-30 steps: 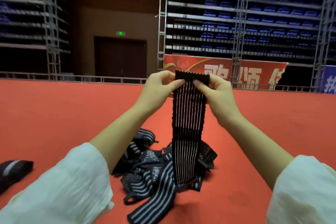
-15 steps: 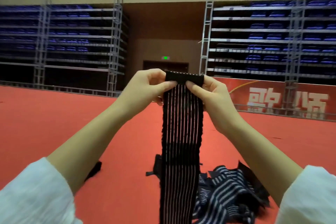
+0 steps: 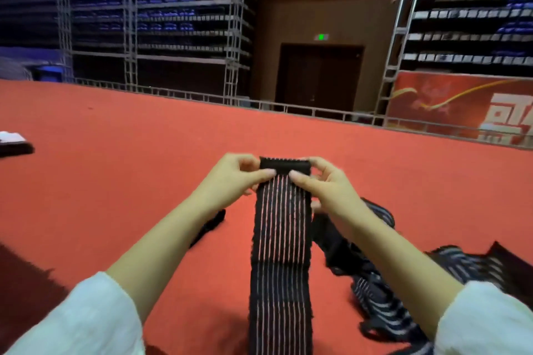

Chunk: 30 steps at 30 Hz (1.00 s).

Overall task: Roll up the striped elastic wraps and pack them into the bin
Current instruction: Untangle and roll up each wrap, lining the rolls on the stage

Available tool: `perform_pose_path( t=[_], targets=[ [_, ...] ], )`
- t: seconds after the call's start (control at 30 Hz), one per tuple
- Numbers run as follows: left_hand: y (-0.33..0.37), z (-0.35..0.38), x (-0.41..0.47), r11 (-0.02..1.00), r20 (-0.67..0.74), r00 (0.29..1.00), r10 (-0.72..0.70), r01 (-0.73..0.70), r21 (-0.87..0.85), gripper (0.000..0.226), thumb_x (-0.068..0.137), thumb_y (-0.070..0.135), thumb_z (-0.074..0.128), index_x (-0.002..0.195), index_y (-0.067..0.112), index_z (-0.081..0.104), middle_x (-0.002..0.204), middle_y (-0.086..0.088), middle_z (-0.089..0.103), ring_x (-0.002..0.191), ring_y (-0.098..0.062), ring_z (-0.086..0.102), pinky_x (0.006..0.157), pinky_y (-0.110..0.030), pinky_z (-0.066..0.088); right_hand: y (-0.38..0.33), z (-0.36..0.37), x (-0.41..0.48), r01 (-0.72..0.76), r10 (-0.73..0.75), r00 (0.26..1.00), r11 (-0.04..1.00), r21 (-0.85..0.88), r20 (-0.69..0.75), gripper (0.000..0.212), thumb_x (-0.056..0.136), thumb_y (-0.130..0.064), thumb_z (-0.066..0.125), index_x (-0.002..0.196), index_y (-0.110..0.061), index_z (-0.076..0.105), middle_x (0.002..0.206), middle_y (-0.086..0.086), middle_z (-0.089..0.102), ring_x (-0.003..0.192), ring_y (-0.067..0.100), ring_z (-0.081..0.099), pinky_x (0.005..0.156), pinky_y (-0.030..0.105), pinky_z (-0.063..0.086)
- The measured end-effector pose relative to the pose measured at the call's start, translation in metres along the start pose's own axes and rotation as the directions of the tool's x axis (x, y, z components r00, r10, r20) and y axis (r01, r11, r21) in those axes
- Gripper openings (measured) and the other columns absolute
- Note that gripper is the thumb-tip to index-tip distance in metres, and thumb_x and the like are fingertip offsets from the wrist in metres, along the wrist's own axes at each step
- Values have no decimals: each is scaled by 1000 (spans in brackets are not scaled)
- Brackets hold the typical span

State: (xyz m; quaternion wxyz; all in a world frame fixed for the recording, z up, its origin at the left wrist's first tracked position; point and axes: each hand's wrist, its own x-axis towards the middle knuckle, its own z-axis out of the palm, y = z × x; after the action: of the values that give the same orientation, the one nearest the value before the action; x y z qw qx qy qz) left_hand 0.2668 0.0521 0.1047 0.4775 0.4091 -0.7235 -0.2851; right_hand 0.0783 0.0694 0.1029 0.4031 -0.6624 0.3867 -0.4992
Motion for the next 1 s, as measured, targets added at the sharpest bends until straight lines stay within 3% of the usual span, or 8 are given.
perform_pose_path(
  t=[0.17,0.27,0.33,0.4,0.53,0.63,0.73,1.0],
  targets=[
    [-146,54,15,963,-55,964,-258,262,58,31,84,29,72,64,15,54,62,-2,53,63,-15,50,64,-32,42,129,9,22,-130,135,991,975,-180,15,65,86,3,63,134,-29,33,100,6,58,64,-3,60,57,14,46],
    [-200,85,20,942,-79,943,-323,329,67,26,82,29,73,66,12,61,64,2,58,63,-12,51,66,-33,41,186,14,32,-132,143,990,938,-320,11,69,81,5,63,134,-34,40,116,4,59,99,13,62,90,33,51],
    [-225,103,26,931,-100,932,-349,357,82,23,85,24,71,68,11,61,64,1,60,60,-10,50,63,-31,40,219,13,44,-144,156,988,893,-427,-7,64,80,4,62,135,-26,46,126,5,56,118,19,52,105,30,38],
    [-239,111,29,920,-120,922,-367,379,102,17,85,23,70,73,12,65,70,-1,66,64,-12,56,63,-25,41,238,11,51,-165,189,982,837,-521,-8,57,85,-2,61,138,-20,47,125,9,52,122,20,47,103,19,30],
    [-272,126,35,879,-166,907,-387,417,231,11,84,32,70,76,25,66,77,5,68,86,-21,63,84,-37,47,276,11,61,-200,269,963,690,-695,-10,55,93,-27,58,144,-26,39,116,6,45,121,24,38,105,32,30],
    [-281,133,33,855,-194,924,-329,378,356,11,84,35,68,79,30,60,72,13,58,89,-22,59,86,-41,44,286,14,64,-192,265,964,583,-790,-39,52,94,-39,54,143,-33,40,118,5,40,117,24,35,102,34,33],
    [-286,135,32,870,-221,934,-280,344,353,21,83,30,71,100,25,60,80,11,56,91,-21,57,87,-42,43,289,14,67,-181,270,962,525,-831,-38,49,95,-44,50,142,-34,41,120,6,36,118,26,33,101,36,32],
    [-282,131,29,813,-137,933,-332,357,460,21,90,34,62,109,27,66,100,4,53,109,-21,51,95,-37,36,273,1,65,-189,359,933,571,-799,37,53,96,-40,50,146,-32,36,126,11,37,124,29,30,108,39,31]
  ],
)
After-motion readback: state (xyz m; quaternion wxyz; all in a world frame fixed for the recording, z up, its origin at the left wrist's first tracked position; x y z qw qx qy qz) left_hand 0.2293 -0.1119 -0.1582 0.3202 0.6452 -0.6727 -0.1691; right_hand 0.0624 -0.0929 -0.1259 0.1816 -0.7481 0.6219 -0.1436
